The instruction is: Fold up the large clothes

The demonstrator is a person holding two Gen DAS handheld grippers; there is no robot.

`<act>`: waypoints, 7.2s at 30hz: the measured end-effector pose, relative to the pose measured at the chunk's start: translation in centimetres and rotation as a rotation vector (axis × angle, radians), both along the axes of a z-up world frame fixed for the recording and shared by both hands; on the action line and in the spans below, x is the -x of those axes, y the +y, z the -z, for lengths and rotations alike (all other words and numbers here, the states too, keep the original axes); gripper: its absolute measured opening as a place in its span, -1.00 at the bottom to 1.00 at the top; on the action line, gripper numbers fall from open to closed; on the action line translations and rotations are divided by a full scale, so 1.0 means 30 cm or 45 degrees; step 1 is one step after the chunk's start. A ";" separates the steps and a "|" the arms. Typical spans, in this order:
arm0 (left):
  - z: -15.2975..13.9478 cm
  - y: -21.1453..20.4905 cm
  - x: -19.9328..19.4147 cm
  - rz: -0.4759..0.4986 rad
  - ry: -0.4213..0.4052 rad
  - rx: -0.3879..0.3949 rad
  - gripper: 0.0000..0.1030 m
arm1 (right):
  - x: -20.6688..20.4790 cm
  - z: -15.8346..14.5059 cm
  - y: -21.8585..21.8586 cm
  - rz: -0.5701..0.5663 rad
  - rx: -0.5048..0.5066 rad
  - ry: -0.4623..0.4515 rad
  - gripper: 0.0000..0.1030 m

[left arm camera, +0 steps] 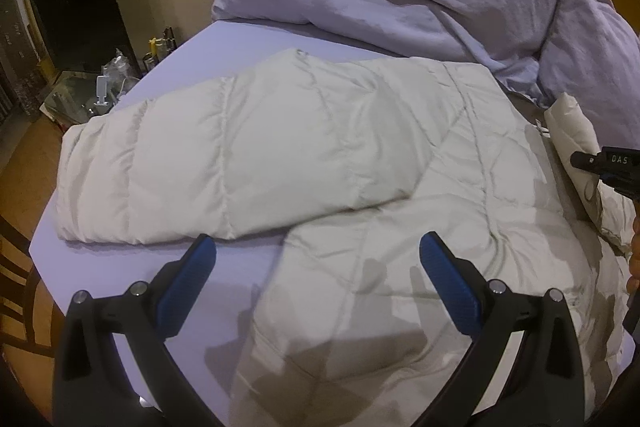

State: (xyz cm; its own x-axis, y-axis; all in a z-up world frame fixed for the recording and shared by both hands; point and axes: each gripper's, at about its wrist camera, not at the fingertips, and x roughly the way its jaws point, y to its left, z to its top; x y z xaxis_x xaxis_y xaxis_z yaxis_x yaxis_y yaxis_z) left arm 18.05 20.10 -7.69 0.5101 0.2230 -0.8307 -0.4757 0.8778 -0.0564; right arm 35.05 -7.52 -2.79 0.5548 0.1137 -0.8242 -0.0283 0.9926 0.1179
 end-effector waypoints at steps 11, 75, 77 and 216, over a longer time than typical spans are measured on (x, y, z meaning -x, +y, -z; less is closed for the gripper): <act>0.005 0.116 -0.015 -0.100 0.006 -0.016 0.97 | 0.021 0.001 0.050 -0.145 -0.004 -0.057 -0.03; -0.244 0.439 0.036 -0.365 -0.227 0.075 -0.70 | 0.243 -0.055 -0.276 -0.020 0.034 -0.040 0.63; -0.310 0.359 -0.024 -0.276 -0.279 0.091 -0.70 | 0.276 -0.063 -0.314 0.010 0.029 -0.056 0.64; -0.298 -0.059 0.216 0.123 -0.454 0.231 -0.83 | 0.796 -0.255 -0.835 0.273 -0.321 -0.396 -0.79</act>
State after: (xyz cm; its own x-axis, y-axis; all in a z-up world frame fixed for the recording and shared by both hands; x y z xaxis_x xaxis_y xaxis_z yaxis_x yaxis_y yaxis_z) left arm 11.57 18.34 1.25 0.7846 0.0261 -0.6195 -0.3139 0.8783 -0.3606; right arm 11.15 -32.56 4.87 0.8044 0.1453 -0.5760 0.1024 0.9212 0.3753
